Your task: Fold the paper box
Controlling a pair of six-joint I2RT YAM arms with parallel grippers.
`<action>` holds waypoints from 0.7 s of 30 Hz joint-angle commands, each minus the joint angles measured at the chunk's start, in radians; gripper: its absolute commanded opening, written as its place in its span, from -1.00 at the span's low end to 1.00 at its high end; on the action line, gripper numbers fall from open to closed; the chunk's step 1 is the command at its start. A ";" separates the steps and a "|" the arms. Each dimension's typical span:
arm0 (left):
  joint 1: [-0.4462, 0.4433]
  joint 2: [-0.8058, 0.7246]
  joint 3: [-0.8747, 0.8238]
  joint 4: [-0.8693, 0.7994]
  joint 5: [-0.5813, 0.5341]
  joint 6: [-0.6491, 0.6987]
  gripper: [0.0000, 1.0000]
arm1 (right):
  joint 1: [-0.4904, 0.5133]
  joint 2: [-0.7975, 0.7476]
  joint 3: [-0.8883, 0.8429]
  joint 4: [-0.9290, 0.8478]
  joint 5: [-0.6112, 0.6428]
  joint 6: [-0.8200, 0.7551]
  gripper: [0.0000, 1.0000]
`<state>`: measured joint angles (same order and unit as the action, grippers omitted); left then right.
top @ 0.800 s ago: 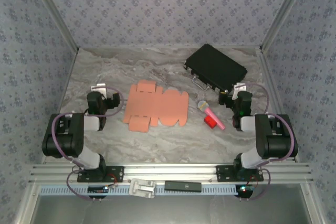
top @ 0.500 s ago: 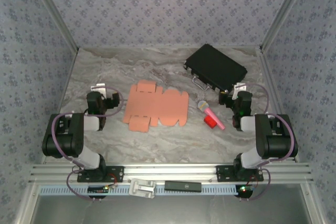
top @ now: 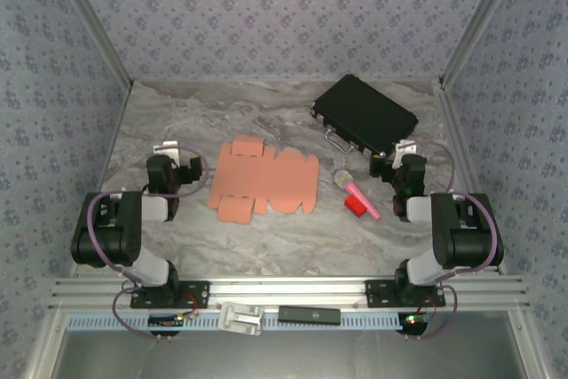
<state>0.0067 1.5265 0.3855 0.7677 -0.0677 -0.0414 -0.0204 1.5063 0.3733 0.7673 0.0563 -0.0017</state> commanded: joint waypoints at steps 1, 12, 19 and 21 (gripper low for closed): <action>0.004 0.008 0.029 0.045 -0.001 0.012 1.00 | -0.006 0.013 0.024 0.019 0.017 -0.021 1.00; 0.002 0.007 0.024 0.055 -0.012 0.013 0.99 | -0.006 0.012 0.024 0.019 0.015 -0.021 1.00; -0.185 -0.425 0.053 -0.200 -0.269 0.095 0.99 | 0.099 -0.414 0.103 -0.300 0.306 -0.001 1.00; -0.228 -0.550 0.175 -0.369 -0.358 0.009 0.99 | 0.124 -0.571 0.258 -0.566 0.349 0.083 1.00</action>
<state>-0.1795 1.1046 0.4271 0.5625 -0.2729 0.0086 0.0784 1.1046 0.4637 0.4477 0.2745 0.0132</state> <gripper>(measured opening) 0.997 0.999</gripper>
